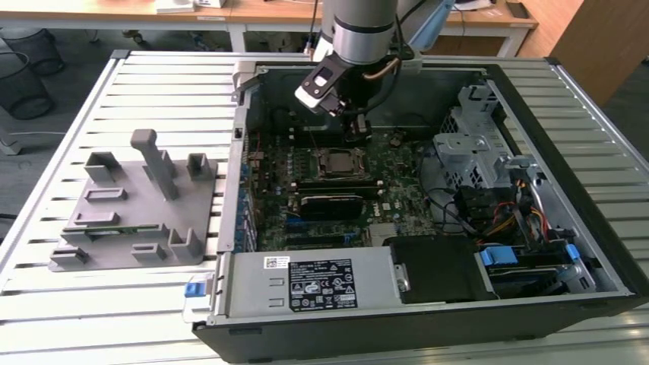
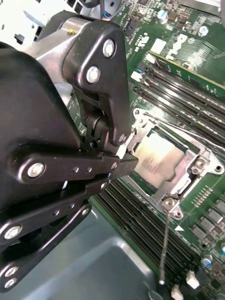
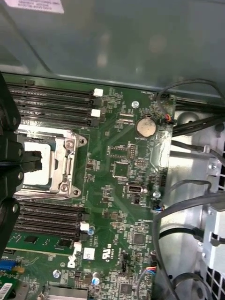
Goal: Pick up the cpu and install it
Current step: 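Close the cpu cover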
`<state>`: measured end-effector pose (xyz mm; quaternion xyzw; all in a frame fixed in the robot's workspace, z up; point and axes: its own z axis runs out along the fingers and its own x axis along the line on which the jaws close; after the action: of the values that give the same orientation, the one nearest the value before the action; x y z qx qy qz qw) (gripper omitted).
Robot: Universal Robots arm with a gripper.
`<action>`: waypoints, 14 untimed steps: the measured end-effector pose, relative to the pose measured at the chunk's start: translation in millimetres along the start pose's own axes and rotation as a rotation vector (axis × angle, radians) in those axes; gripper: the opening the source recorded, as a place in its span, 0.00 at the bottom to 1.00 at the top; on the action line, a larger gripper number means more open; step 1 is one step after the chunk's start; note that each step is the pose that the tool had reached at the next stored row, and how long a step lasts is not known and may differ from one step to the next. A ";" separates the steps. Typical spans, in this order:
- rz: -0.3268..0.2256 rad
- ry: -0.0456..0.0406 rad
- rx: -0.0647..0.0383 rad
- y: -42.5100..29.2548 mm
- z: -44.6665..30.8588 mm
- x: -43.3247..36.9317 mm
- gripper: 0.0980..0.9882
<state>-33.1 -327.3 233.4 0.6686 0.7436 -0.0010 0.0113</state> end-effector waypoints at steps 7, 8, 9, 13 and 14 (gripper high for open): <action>0.000 0.0001 0.000 -5.1 4.6 -1.1 0.01; 0.000 0.0000 0.000 -6.6 5.0 -1.0 0.01; 0.000 0.0000 0.000 -8.4 5.4 -0.8 0.01; 0.000 0.0002 0.000 -16.0 6.9 0.1 0.01; 0.000 0.0002 0.000 -17.4 7.5 0.3 0.01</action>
<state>-50.3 -329.0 225.7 0.6685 0.7436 -0.0008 0.0113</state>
